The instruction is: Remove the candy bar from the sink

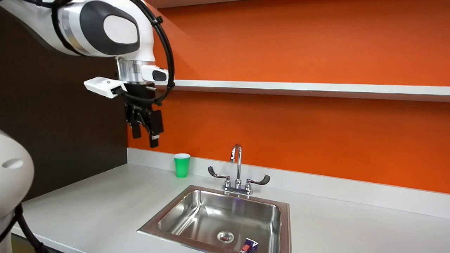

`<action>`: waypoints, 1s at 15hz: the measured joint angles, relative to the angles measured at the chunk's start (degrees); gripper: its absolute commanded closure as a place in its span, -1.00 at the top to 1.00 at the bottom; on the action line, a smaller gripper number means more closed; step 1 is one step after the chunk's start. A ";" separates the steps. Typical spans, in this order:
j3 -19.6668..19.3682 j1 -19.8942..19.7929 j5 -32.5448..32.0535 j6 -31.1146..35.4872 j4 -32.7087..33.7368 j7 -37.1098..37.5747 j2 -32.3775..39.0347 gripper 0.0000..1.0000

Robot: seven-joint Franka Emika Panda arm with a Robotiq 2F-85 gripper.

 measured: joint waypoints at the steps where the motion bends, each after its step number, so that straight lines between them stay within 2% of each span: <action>1: -1.02 -1.01 -0.81 0.03 0.00 -0.26 0.41 1.00; 6: -5.79 -4.83 -4.82 2.49 -0.01 -3.55 4.59 1.00; 11: -11.28 -7.56 -8.73 11.51 0.56 -10.38 13.66 1.00; 15: -15.20 -7.97 -9.06 19.78 2.67 -15.83 23.64 1.00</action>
